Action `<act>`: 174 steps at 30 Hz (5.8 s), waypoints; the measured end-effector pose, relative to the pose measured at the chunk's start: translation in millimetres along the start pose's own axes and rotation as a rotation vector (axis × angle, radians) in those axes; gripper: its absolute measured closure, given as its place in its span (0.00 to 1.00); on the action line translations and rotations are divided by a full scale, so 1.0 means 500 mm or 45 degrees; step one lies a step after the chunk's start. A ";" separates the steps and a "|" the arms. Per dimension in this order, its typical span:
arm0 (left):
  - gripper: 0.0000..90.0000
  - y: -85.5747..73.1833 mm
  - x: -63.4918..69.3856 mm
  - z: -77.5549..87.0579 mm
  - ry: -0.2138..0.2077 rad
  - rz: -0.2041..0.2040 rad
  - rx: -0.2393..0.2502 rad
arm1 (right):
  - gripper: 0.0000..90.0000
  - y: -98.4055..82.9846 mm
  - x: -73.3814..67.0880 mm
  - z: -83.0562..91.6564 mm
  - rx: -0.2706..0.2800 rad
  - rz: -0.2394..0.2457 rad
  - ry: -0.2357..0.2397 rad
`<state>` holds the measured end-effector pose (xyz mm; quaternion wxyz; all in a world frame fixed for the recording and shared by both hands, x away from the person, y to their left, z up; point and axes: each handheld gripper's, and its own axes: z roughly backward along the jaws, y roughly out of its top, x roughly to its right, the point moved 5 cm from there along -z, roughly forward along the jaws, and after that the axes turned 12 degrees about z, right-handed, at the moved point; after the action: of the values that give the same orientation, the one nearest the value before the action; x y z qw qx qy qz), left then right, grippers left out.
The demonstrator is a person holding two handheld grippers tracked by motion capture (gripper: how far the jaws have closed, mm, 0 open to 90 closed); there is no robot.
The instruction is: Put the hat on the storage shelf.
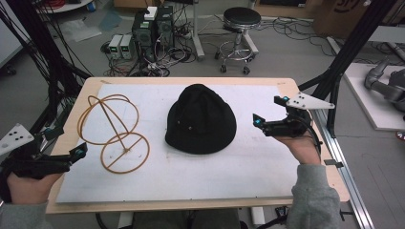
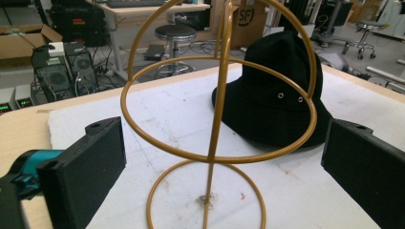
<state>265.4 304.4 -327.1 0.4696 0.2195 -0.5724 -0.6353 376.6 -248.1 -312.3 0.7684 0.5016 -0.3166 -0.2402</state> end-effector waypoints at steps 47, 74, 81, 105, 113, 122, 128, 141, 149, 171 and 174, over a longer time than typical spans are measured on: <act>0.02 -0.031 -0.012 0.035 0.032 0.032 -0.029 | 0.01 0.080 -0.038 -0.338 0.092 0.112 0.384; 0.02 -0.044 -0.010 0.020 0.030 0.034 -0.074 | 0.25 0.046 -0.059 -0.395 0.064 0.122 0.511; 0.02 -0.044 -0.008 0.019 0.028 0.032 -0.075 | 0.48 0.048 -0.068 -0.400 0.027 0.146 0.518; 0.02 -0.047 -0.008 0.017 0.022 0.036 -0.082 | 0.98 0.059 -0.069 -0.387 -0.032 0.235 0.430; 0.02 -0.045 -0.006 0.014 0.017 0.035 -0.081 | 0.98 0.077 -0.058 -0.356 0.000 0.204 0.432; 0.02 -0.039 0.001 0.012 0.005 0.024 -0.074 | 0.98 0.122 -0.058 -0.309 0.034 0.193 0.449; 0.02 -0.036 0.004 0.013 0.001 0.019 -0.068 | 0.99 0.158 -0.084 -0.285 0.036 0.252 0.476; 0.02 -0.029 0.008 0.025 -0.001 0.018 -0.043 | 0.98 0.242 -0.119 -0.237 0.069 0.345 0.561; 0.02 -0.026 0.010 0.027 -0.004 0.014 -0.038 | 0.99 0.276 -0.133 -0.210 0.111 0.390 0.667; 0.02 -0.022 0.005 0.040 0.001 0.020 -0.019 | 0.98 0.383 -0.154 -0.164 0.209 0.497 0.814; 0.02 -0.021 0.004 0.043 0.000 0.020 -0.015 | 0.98 0.399 -0.159 -0.161 0.225 0.500 0.823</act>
<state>243.3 312.9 -331.1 0.4758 0.2123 -0.5703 -0.6350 391.2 -67.6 -171.4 0.8137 0.5456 -0.1678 0.1102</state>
